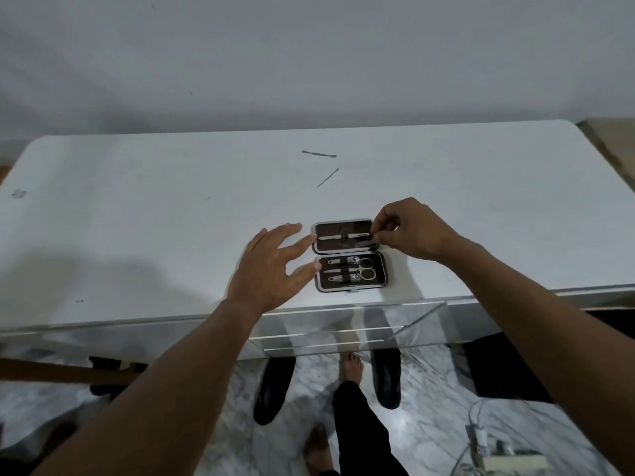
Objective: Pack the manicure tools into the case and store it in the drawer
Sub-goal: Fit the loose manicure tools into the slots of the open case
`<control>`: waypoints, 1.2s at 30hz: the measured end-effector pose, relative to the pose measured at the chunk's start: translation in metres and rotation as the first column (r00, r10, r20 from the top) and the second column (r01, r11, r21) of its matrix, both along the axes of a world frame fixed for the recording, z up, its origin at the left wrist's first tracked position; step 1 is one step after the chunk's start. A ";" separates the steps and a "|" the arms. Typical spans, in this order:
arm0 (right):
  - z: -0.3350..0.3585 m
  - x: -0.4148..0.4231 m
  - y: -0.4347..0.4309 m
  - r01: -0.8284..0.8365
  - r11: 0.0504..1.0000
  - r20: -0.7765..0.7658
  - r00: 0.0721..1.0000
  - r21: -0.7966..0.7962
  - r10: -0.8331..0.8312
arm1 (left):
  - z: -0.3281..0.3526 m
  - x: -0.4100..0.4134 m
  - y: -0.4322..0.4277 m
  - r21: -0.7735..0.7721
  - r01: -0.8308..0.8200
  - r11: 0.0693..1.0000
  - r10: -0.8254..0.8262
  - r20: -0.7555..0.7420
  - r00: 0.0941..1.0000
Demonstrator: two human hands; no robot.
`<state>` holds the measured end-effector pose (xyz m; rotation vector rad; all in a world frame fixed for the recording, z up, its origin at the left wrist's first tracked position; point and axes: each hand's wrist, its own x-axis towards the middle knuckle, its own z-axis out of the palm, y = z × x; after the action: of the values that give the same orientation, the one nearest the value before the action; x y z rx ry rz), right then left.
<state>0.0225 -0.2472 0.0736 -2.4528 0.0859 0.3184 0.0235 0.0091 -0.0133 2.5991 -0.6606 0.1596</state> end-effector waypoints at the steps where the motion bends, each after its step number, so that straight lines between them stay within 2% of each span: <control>1: -0.004 -0.002 0.000 0.011 1.000 0.025 1.000 -0.029 -0.011 | -0.001 0.000 0.000 0.005 -0.001 1.000 0.001 0.004 1.000; 6: -0.015 -0.009 -0.001 0.053 0.993 0.125 0.991 -0.104 -0.040 | -0.002 -0.001 0.000 0.024 -0.004 1.000 0.004 0.009 1.000; 10: -0.014 -0.015 0.001 -0.054 0.974 0.195 0.976 -0.219 0.098 | -0.002 -0.001 0.001 0.034 -0.005 0.999 0.005 0.003 1.000; 17: -0.009 -0.016 0.001 -0.147 0.930 0.139 0.969 -0.337 0.204 | -0.001 0.000 0.001 0.025 -0.006 1.000 0.007 -0.005 1.000; 36: -0.013 -0.008 -0.002 -0.311 0.818 0.079 0.915 -0.484 0.395 | -0.001 0.001 0.000 0.015 -0.010 1.000 0.010 0.012 1.000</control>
<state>0.0143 -0.2491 0.0610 -2.9629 -0.4301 0.2591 0.0247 0.0092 -0.0141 2.6179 -0.6553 0.1742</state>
